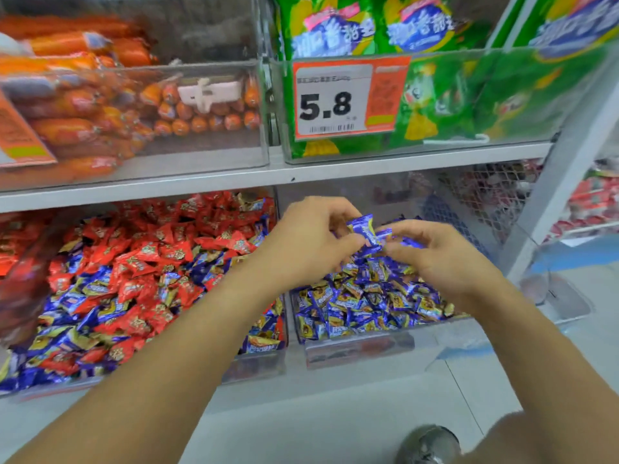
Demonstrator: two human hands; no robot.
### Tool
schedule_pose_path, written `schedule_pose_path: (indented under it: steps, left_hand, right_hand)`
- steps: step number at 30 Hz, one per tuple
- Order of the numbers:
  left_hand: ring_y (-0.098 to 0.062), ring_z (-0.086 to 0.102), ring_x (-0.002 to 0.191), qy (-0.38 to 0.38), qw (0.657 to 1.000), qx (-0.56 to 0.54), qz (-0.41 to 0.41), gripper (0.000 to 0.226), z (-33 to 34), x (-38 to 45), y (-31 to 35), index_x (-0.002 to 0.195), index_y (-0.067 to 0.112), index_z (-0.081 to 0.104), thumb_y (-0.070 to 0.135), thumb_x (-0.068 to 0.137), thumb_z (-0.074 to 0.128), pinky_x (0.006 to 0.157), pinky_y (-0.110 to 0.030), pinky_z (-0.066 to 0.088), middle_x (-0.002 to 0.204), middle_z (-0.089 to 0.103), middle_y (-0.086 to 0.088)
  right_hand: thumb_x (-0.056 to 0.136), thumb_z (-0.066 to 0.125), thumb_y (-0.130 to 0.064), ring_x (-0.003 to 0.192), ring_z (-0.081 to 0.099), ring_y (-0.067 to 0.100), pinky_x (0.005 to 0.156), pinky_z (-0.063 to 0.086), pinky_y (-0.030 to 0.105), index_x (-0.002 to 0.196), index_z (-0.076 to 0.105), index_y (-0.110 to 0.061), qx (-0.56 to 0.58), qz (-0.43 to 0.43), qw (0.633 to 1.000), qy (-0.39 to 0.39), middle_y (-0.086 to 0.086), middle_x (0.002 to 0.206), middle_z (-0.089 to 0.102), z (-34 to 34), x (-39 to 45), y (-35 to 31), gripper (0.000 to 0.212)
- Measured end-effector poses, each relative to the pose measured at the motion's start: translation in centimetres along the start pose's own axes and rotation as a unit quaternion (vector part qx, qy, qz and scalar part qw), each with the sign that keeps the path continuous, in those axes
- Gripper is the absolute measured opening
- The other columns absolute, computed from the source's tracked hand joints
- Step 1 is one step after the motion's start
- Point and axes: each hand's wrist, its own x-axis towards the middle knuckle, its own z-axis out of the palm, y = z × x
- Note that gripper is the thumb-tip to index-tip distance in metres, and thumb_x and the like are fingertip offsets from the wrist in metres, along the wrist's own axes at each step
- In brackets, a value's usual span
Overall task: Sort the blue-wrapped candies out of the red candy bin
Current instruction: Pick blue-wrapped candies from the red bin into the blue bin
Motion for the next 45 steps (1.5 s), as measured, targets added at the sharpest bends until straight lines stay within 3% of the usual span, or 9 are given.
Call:
schedule_pose_path:
  steps: [4, 9, 15, 19, 23, 28, 32, 38, 45]
  left_hand:
    - [-0.01, 0.058, 0.11, -0.026, 0.985, 0.161, 0.049, 0.03, 1.7, 0.6, 0.2, 0.119, 0.026, 0.068, 0.035, 0.091, 0.064, 0.099, -0.023, 0.04, 0.118, 0.065, 0.005]
    - [0.001, 0.057, 0.079, 0.126, 0.976, 0.163, 0.067, 0.014, -2.5, -4.8, -2.5, 0.081, 0.029, 0.069, 0.033, 0.087, 0.058, 0.076, -0.021, 0.044, 0.081, 0.064, 0.014]
    - [-0.006, 0.055, 0.087, -0.034, 0.947, 0.305, -0.093, 0.027, -5.1, -9.7, -9.4, 0.091, 0.033, 0.067, 0.058, 0.084, 0.058, 0.08, -0.033, 0.049, 0.089, 0.058, 0.017]
    - [-0.01, 0.045, 0.096, -0.028, 0.95, 0.299, -0.08, 0.033, -5.5, -10.8, -10.7, 0.103, 0.033, 0.063, 0.057, 0.081, 0.068, 0.085, -0.029, 0.042, 0.099, 0.05, 0.014]
    - [-0.008, 0.045, 0.094, -0.036, 0.955, 0.279, -0.094, 0.037, -6.6, -11.1, -11.7, 0.107, 0.031, 0.065, 0.047, 0.076, 0.077, 0.078, -0.021, 0.039, 0.099, 0.055, 0.015]
    - [-0.011, 0.044, 0.111, -0.063, 0.949, 0.296, -0.085, 0.052, -7.2, -11.7, -12.1, 0.131, 0.029, 0.058, 0.04, 0.083, 0.074, 0.093, -0.025, 0.039, 0.119, 0.053, 0.009]
    - [-0.016, 0.041, 0.113, -0.097, 0.927, 0.354, -0.076, 0.058, -6.6, -11.3, -12.0, 0.138, 0.026, 0.051, 0.046, 0.086, 0.067, 0.099, -0.033, 0.039, 0.122, 0.05, 0.003]
    - [-0.017, 0.05, 0.094, -0.095, 0.937, 0.332, -0.063, 0.047, -6.1, -10.4, -12.2, 0.116, 0.026, 0.065, 0.053, 0.078, 0.072, 0.087, -0.037, 0.044, 0.099, 0.057, 0.006]
    - [-0.019, 0.055, 0.102, -0.088, 0.947, 0.303, -0.065, 0.046, -6.1, -10.8, -12.1, 0.126, 0.031, 0.062, 0.045, 0.083, 0.072, 0.089, -0.04, 0.045, 0.106, 0.06, 0.004]
  right_hand:
    - [0.093, 0.063, -0.004, 0.075, 0.062, 0.01, 0.069, 0.055, 0.027, 0.099, 0.076, -0.025, -0.007, -0.004, 0.999, 0.033, -0.001, 0.091, 0.071, -3.3, 0.0, 1.1, 0.026]
    - [0.088, 0.063, 0.008, 0.079, 0.063, -0.007, 0.073, 0.046, 0.009, 0.1, 0.073, -0.028, 0.014, -0.053, 0.997, 0.048, -0.012, 0.097, 0.073, -3.6, 0.1, 0.3, 0.039]
    - [0.089, 0.067, -0.003, 0.088, 0.07, 0.012, 0.082, 0.055, 0.024, 0.096, 0.074, -0.023, -0.052, -0.173, 0.983, 0.04, -0.009, 0.092, 0.075, 3.1, 0.1, -2.7, 0.023]
    - [0.089, 0.067, -0.007, 0.086, 0.065, 0.006, 0.081, 0.05, 0.017, 0.102, 0.073, -0.02, -0.163, -0.338, 0.925, -0.06, -0.009, 0.094, 0.069, 9.2, -1.4, -4.7, 0.019]
    - [0.087, 0.068, -0.02, 0.088, 0.06, 0.013, 0.085, 0.047, 0.037, 0.1, 0.071, -0.023, -0.324, -0.433, 0.833, -0.121, -0.007, 0.094, 0.064, 13.7, -1.3, -4.7, 0.014]
    - [0.087, 0.067, -0.038, 0.106, 0.056, 0.019, 0.085, 0.051, 0.04, 0.122, 0.059, -0.03, -0.497, -0.327, 0.777, -0.203, -0.006, 0.113, 0.056, 15.3, 0.4, -5.3, 0.036]
    - [0.084, 0.07, -0.038, 0.1, 0.056, 0.022, 0.069, 0.048, 0.035, 0.117, 0.06, -0.028, -0.578, -0.308, 0.722, -0.225, -0.003, 0.103, 0.056, 16.7, 0.9, -5.3, 0.036]
    - [0.082, 0.07, -0.031, 0.093, 0.06, 0.022, 0.062, 0.037, 0.032, 0.113, 0.066, -0.032, -0.611, -0.31, 0.692, -0.226, -0.003, 0.097, 0.059, 17.2, 1.3, -5.8, 0.031]
    - [0.081, 0.064, -0.025, 0.09, 0.059, 0.024, 0.069, 0.051, 0.037, 0.106, 0.071, -0.033, -0.588, -0.316, 0.704, -0.241, -0.002, 0.092, 0.059, 16.7, 1.4, -5.3, 0.027]
